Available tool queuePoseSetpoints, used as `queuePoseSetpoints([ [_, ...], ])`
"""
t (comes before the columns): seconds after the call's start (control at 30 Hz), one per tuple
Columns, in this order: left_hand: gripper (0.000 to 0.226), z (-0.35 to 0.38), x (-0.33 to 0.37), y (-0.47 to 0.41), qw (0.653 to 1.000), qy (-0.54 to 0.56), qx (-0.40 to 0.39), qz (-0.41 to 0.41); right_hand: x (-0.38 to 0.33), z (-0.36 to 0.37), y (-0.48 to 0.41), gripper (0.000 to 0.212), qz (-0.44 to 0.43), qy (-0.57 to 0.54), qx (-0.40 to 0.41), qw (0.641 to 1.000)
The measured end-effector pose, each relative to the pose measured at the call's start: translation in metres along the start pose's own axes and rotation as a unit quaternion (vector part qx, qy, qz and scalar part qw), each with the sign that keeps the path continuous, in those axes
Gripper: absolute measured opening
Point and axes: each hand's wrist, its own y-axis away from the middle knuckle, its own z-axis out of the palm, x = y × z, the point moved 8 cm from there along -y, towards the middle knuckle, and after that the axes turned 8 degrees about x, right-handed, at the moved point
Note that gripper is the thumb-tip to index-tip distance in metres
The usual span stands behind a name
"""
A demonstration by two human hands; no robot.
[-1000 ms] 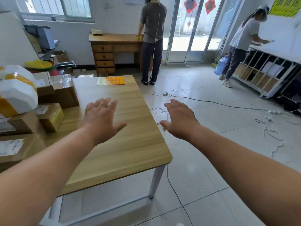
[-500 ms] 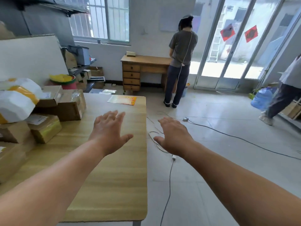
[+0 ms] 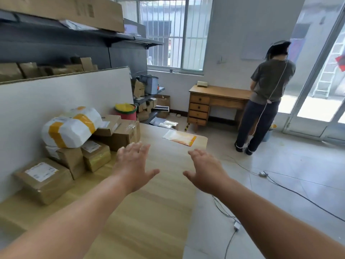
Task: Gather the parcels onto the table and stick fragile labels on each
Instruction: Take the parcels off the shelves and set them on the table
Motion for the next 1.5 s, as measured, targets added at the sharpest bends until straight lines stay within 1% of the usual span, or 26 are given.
queuePoseSetpoints([
  [0.13,0.082,0.009,-0.023,-0.019,0.999,0.010,0.002,-0.039,-0.018,0.009,-0.040,0.071,-0.039,-0.002,0.002,0.999],
  [0.23,0.084,0.021,-0.040,-0.028,0.997,0.006,-0.015,-0.070,-0.023,0.021,-0.068,0.071,-0.058,-0.006,-0.012,0.998],
  [0.33,0.085,0.032,-0.055,-0.038,0.994,-0.003,-0.022,-0.104,-0.020,0.037,-0.098,0.071,-0.077,-0.007,-0.038,0.996],
  [0.47,0.086,0.054,-0.062,-0.056,0.988,-0.020,-0.016,-0.153,0.002,0.064,-0.143,0.070,-0.106,-0.008,-0.062,0.992],
  [0.63,0.086,0.102,-0.039,-0.080,0.974,-0.028,-0.028,-0.225,0.045,0.109,-0.197,0.069,-0.170,0.012,-0.100,0.980],
  [0.73,0.087,0.127,-0.019,-0.099,0.961,-0.032,-0.042,-0.273,0.074,0.123,-0.228,0.068,-0.201,0.018,-0.118,0.972],
  [0.83,0.087,0.135,-0.003,-0.122,0.951,-0.030,-0.036,-0.305,0.095,0.123,-0.256,0.067,-0.229,0.008,-0.117,0.966],
  [0.97,0.086,0.128,0.009,-0.147,0.948,-0.041,-0.012,-0.315,0.099,0.122,-0.288,0.067,-0.259,-0.004,-0.106,0.960],
  [1.1,0.086,0.122,-0.005,-0.158,0.938,-0.059,0.000,-0.343,0.075,0.126,-0.314,0.068,-0.301,-0.019,-0.105,0.948],
  [1.23,0.087,0.116,-0.038,-0.155,0.923,-0.077,0.009,-0.377,0.030,0.132,-0.332,0.069,-0.336,-0.034,-0.104,0.936],
  [1.4,0.088,0.097,-0.105,-0.151,0.900,-0.101,0.045,-0.421,-0.048,0.134,-0.365,0.068,-0.366,-0.053,-0.088,0.925],
  [1.5,0.088,0.087,-0.160,-0.151,0.884,-0.114,0.070,-0.448,-0.104,0.142,-0.397,0.070,-0.371,-0.069,-0.097,0.921],
])
